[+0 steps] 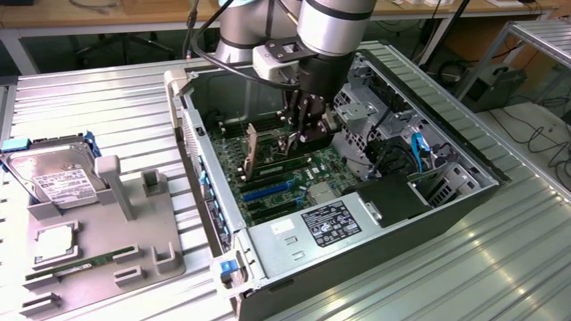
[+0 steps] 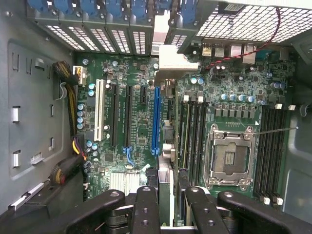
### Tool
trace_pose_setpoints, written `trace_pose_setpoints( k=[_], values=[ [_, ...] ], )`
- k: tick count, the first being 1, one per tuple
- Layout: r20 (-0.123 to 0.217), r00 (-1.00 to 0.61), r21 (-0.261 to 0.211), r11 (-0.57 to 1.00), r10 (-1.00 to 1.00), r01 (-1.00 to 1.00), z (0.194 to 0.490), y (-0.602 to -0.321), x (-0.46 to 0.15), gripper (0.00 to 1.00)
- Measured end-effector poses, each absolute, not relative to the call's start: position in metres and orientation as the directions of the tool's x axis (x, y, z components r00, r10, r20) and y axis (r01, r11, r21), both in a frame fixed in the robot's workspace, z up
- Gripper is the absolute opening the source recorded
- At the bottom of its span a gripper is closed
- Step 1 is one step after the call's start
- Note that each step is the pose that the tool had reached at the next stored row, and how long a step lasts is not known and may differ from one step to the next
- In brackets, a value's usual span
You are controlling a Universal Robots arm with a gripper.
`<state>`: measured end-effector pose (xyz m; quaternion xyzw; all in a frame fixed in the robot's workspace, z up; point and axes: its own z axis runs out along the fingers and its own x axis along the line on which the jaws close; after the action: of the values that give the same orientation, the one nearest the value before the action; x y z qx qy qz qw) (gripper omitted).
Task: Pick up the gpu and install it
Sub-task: 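Insert the gpu into the slot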
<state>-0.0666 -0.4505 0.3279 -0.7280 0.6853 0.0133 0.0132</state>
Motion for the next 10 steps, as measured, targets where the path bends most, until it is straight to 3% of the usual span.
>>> trace_pose_setpoints(
  k=[10],
  values=[
    [-0.037,0.060,-0.001,-0.060,-0.997,-0.998,0.313,-0.455,-0.070,0.26]
  ],
)
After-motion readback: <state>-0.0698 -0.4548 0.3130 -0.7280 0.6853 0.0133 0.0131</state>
